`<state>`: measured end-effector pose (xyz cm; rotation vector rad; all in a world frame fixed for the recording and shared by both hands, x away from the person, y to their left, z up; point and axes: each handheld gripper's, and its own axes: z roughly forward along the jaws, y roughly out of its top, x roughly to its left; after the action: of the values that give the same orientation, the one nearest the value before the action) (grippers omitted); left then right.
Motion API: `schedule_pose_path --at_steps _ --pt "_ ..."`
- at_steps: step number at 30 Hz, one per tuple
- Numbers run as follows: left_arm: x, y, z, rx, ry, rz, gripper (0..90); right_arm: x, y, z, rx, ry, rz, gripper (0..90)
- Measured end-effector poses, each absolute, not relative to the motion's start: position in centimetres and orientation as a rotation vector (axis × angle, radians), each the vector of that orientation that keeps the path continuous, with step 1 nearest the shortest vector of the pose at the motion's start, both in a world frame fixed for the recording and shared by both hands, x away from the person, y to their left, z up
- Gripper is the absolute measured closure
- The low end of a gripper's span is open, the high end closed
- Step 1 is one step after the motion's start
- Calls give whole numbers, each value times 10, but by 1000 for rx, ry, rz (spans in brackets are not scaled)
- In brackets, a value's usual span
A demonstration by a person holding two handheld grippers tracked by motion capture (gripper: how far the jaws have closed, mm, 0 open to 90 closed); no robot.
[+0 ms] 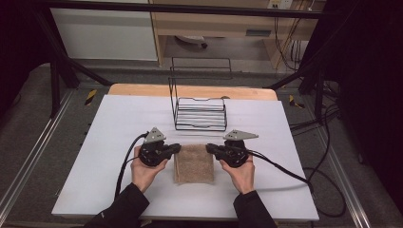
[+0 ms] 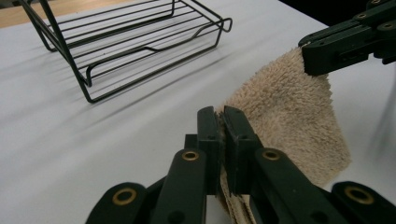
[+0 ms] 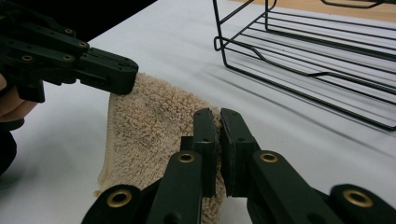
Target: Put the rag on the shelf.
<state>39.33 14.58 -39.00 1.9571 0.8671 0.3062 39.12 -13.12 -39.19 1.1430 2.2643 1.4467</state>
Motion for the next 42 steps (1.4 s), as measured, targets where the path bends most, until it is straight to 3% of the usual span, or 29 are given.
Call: schedule_pose_path --at_steps 42 --pt "383 149 -341 1833 796 393 859 376 -136 -343 1013 2073 1576 858"
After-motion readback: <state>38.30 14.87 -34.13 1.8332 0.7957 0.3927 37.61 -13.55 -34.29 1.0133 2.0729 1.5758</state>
